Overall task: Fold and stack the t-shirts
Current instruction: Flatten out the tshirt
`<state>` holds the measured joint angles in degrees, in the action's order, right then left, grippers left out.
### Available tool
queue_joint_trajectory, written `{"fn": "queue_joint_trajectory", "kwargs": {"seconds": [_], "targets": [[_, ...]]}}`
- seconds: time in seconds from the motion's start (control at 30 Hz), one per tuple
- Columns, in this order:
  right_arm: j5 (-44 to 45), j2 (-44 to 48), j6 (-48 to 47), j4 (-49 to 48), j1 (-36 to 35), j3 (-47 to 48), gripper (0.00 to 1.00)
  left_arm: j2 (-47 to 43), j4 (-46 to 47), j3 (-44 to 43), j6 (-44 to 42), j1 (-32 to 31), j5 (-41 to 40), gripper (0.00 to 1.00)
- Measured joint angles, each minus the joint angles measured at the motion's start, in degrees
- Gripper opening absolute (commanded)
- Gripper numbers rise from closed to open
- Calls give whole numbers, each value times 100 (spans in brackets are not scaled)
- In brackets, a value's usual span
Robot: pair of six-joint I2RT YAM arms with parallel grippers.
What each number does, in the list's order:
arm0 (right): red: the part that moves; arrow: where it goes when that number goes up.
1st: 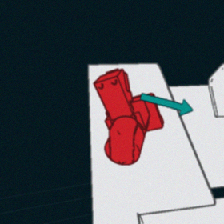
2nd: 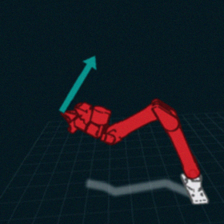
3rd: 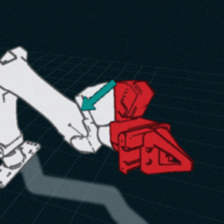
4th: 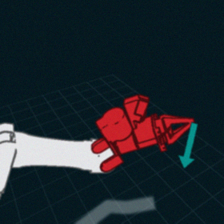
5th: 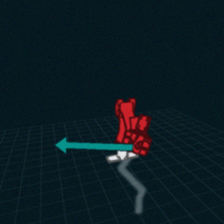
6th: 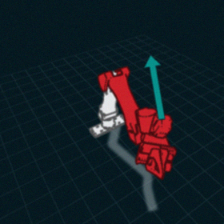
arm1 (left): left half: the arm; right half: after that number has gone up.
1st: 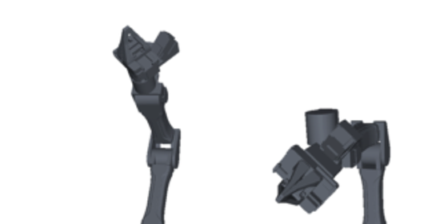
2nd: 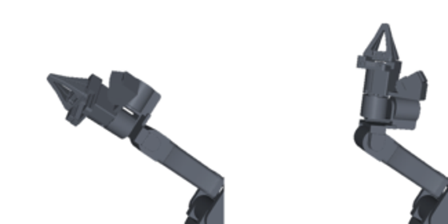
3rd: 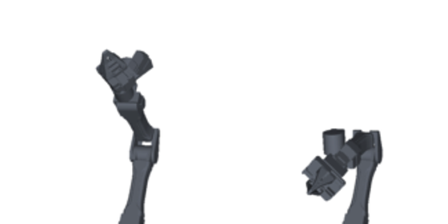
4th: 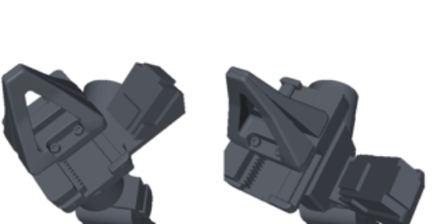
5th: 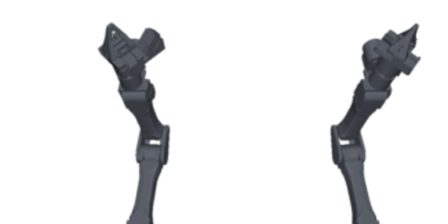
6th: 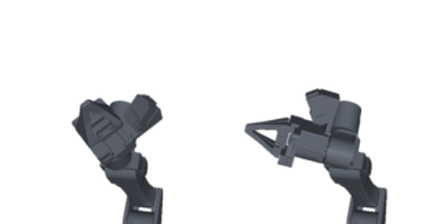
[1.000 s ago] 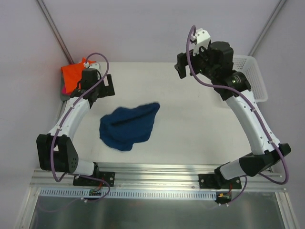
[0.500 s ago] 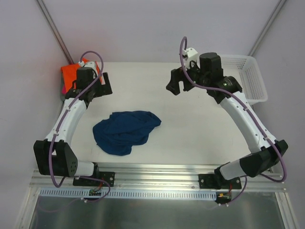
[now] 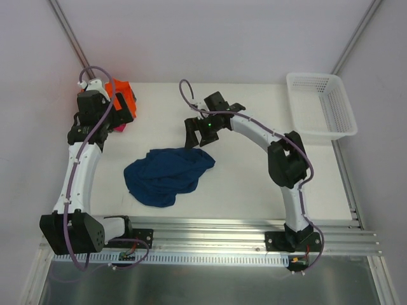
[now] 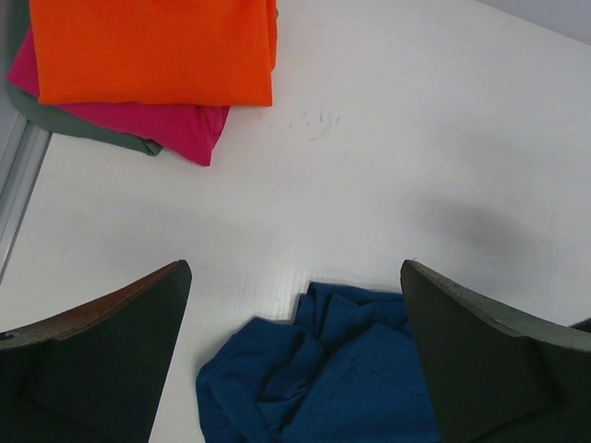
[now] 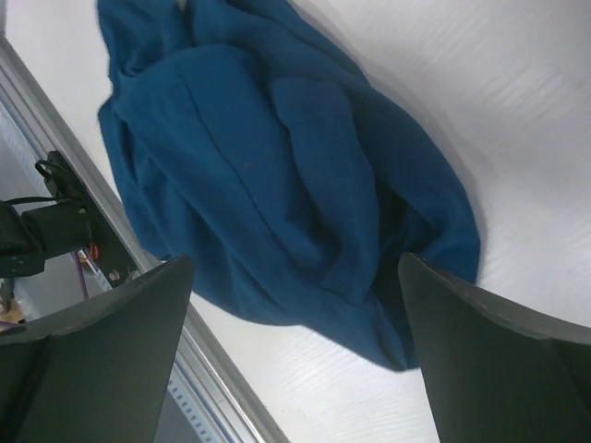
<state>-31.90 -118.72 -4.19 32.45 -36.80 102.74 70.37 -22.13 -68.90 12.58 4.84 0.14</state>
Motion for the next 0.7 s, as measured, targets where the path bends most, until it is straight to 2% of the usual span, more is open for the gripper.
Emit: {"fn": "queue_joint_trajectory", "kwargs": {"seconds": [0.13,0.37,0.7], "targets": [[-138,-643,177,92,-103,184,93,-273,7,210,-4,15,83,99],[-348,-1576,9,697,-564,1460,89,-343,-48,575,2,175,245,99],[-376,-1617,-103,793,-1008,1718,89,-365,-94,748,46,426,339,99]]}}
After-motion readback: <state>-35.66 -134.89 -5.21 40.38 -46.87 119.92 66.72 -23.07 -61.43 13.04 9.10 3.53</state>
